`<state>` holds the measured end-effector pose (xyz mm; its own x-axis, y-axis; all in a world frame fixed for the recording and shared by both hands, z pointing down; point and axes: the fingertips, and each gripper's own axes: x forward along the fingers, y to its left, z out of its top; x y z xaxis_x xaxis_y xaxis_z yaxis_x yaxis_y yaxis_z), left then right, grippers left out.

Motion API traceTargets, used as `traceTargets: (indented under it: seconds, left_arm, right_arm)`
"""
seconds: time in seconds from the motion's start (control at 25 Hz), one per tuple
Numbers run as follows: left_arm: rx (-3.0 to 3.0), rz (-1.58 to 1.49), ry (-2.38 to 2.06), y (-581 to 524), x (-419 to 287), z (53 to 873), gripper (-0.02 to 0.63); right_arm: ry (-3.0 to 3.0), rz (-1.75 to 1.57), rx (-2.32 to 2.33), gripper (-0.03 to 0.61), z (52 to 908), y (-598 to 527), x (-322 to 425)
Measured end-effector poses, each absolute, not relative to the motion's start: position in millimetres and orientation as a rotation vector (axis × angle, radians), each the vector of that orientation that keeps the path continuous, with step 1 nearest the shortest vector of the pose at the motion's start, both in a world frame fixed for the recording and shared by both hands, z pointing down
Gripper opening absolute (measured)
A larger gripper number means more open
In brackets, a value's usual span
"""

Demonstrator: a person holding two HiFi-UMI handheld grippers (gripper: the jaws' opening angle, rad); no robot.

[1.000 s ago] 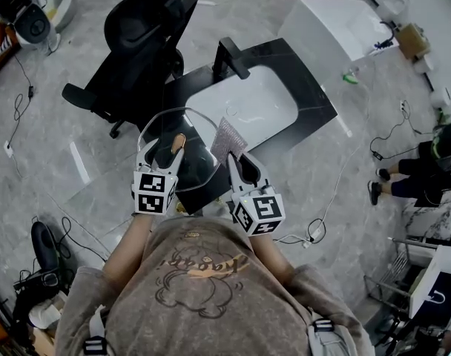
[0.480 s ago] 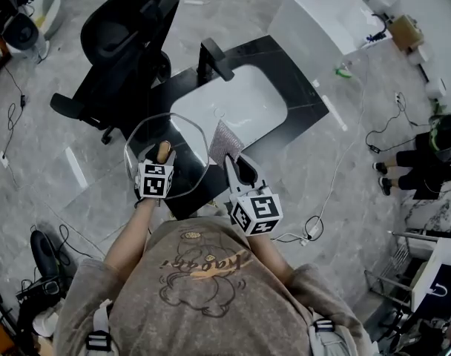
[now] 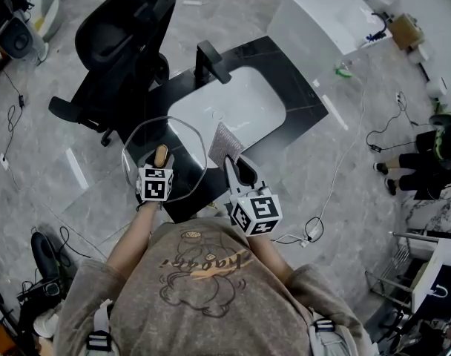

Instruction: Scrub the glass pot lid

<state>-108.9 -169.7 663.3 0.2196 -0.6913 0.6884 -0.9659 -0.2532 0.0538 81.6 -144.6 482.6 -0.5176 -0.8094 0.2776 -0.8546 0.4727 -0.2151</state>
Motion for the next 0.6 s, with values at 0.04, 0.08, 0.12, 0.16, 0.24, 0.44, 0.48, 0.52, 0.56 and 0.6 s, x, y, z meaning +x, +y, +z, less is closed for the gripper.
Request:
traceTargets:
  seconds: [0.04,0.08,0.12,0.16,0.24,0.44,0.48,0.52,0.56,0.6]
  left_arm:
    - [2.01,0.747,-1.531,-169.6,-109.2,663.6,0.203]
    - [2.001,0.737,-1.535,-169.8,-109.7,662.9,0.189]
    - [1.997,0.732,-1.537,-170.2,-110.1,661.9,0.184]
    - [1.994,0.733,-1.536,-170.5,-110.3,661.3,0.183]
    - [1.98,0.734,-1.532,-170.7,-110.4,661.7,0.181]
    - [1.936,0.759,-1.535,-167.0,-113.7,663.7,0.178]
    - [1.932,0.763,-1.537,-164.1,-114.5,659.8,0.179]
    - [1.937,0.763,-1.536,-161.2,-114.3,653.0,0.179]
    - [1.95,0.76,-1.535,-158.7,-113.4,643.6,0.179]
    - [1.968,0.758,-1.535,-156.5,-112.4,633.1,0.179]
  right_arm:
    - [-2.576,0.496,1.46,0.078,483.1,-145.2,81.2]
    - [-2.576,0.497,1.457,0.077,483.6,-145.7,80.9]
    - [-2.576,0.497,1.453,0.078,484.5,-146.3,80.6]
    - [-2.575,0.498,1.449,0.077,485.6,-146.8,80.2]
    - [-2.573,0.5,1.439,0.078,488.0,-148.0,79.2]
    - [-2.575,0.493,1.425,0.078,490.6,-150.4,76.6]
    - [-2.577,0.491,1.423,0.078,490.2,-150.7,75.9]
    - [-2.579,0.489,1.423,0.078,489.6,-151.0,75.7]
    - [-2.58,0.488,1.422,0.078,488.9,-151.2,75.7]
    - [-2.581,0.487,1.422,0.077,488.2,-151.4,75.5]
